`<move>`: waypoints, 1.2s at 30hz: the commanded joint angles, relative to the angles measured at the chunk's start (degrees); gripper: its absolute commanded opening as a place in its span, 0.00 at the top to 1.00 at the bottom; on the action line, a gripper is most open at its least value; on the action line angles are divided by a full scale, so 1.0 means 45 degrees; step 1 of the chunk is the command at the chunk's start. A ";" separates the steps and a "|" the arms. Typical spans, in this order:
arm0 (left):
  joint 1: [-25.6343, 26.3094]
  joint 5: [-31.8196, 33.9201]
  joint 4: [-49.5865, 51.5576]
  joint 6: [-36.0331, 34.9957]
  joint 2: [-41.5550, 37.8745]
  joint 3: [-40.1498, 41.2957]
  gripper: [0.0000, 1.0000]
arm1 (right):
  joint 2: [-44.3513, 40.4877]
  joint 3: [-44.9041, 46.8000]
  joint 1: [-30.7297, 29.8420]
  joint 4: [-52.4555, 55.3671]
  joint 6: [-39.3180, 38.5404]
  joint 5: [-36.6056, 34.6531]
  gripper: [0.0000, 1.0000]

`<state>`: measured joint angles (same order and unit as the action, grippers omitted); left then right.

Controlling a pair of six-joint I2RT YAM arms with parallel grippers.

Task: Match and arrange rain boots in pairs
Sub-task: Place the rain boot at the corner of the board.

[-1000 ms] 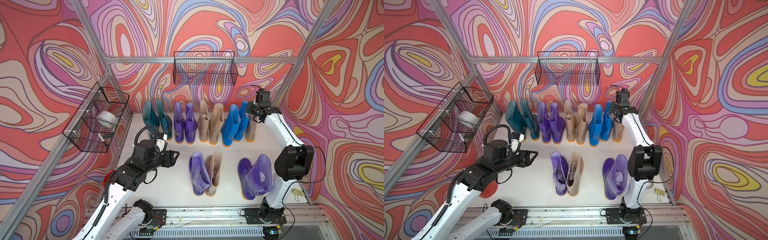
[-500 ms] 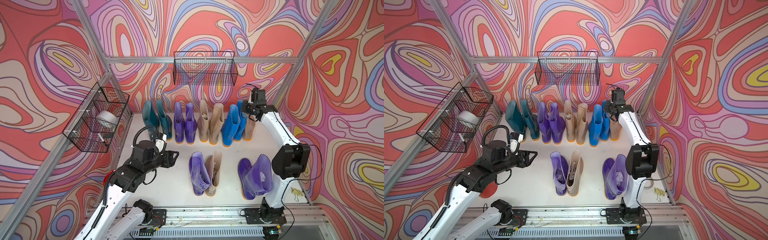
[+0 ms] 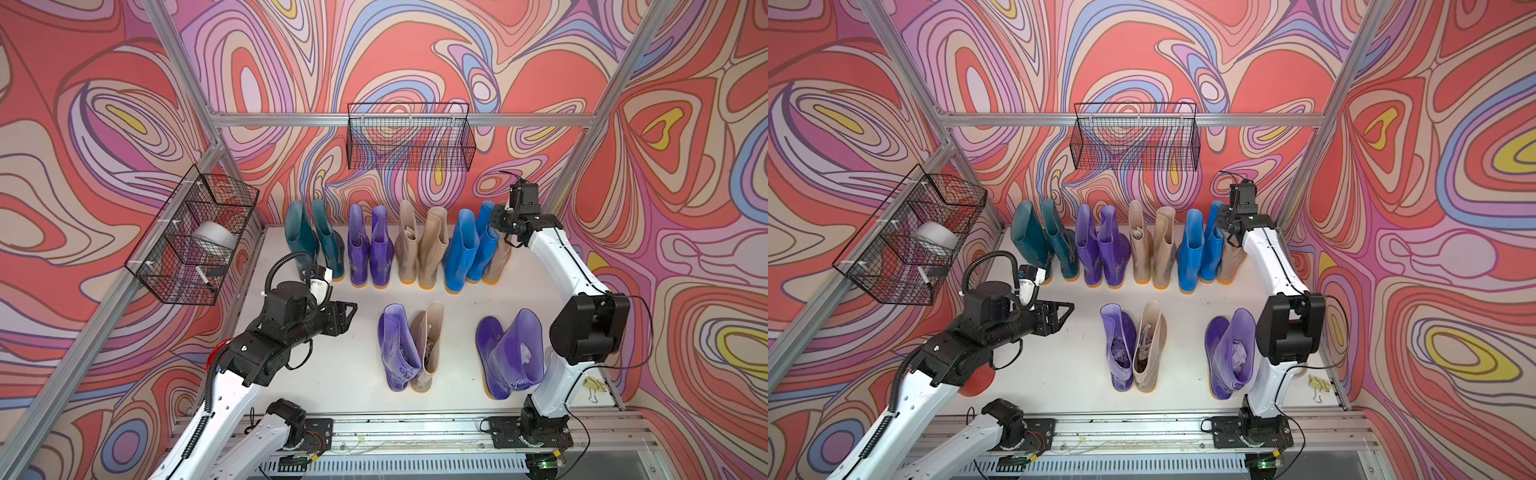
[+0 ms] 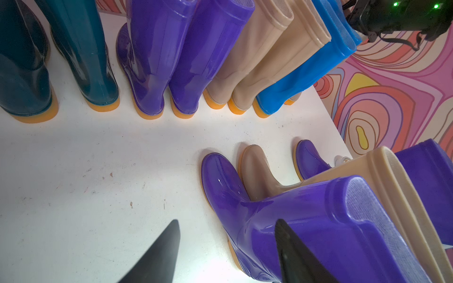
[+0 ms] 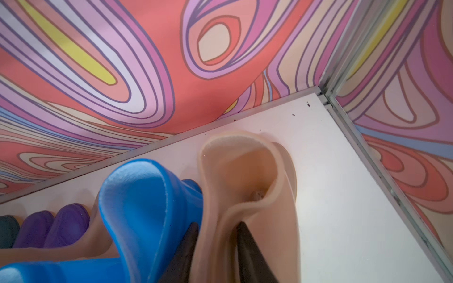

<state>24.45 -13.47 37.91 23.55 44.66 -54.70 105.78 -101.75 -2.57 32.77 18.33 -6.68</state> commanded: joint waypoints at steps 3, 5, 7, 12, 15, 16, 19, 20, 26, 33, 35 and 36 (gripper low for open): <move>0.0060 -0.0030 0.0123 -0.0175 0.0015 -0.0050 0.36 | -0.0869 0.0305 0.0114 -0.0154 0.0163 0.0274 0.52; 0.0060 -0.0066 0.0111 -0.0175 0.0069 -0.0089 0.36 | -0.0869 0.0374 0.0150 -0.0091 0.0166 0.0311 0.47; 0.0073 -0.0088 0.0111 -0.0176 0.0106 -0.0129 0.36 | -0.1260 0.0386 0.0163 0.0006 0.0161 0.0341 0.44; 0.0060 -0.0125 0.0072 -0.0175 0.0133 -0.0150 0.35 | -0.1513 0.0307 0.0257 0.0326 0.0117 0.0254 0.36; 0.0075 -0.0154 0.0023 -0.0194 0.0182 -0.0189 0.35 | -0.1514 0.0083 0.0320 0.0667 0.0078 0.0279 0.33; 0.0073 -0.0186 -0.0001 -0.0190 0.0210 -0.0184 0.35 | -0.1560 0.0038 0.0318 0.0723 0.0041 0.0292 0.33; 0.0074 -0.0247 -0.0026 -0.0194 0.0231 -0.0246 0.35 | -0.1797 0.0073 0.0327 0.0782 0.0031 0.0212 0.32; 0.0060 -0.0263 -0.0026 -0.0212 0.0212 -0.0236 0.35 | -0.1927 0.0090 0.0335 0.0783 0.0030 0.0201 0.32; 0.0064 -0.0121 0.0186 -0.0422 0.0084 -0.0512 0.35 | -0.2666 -0.0180 0.0327 0.1422 -0.0290 0.0353 0.30; 0.0069 -0.0004 0.0328 -0.0700 0.0094 -0.0954 0.34 | -0.3598 -0.0643 0.0327 0.2879 -0.0821 0.0638 0.28; 0.0067 0.0055 0.0362 -0.0778 0.0113 -0.1067 0.34 | -0.3942 -0.0841 0.0247 0.3620 -0.0798 0.1189 0.28; 0.0058 0.0120 0.0401 -0.0798 0.0125 -0.1134 0.34 | -0.4133 -0.0881 0.0105 0.3977 -0.0792 0.1333 0.27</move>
<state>24.45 -13.78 38.00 21.21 45.47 -57.84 89.56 -103.98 -1.50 44.56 15.68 -3.60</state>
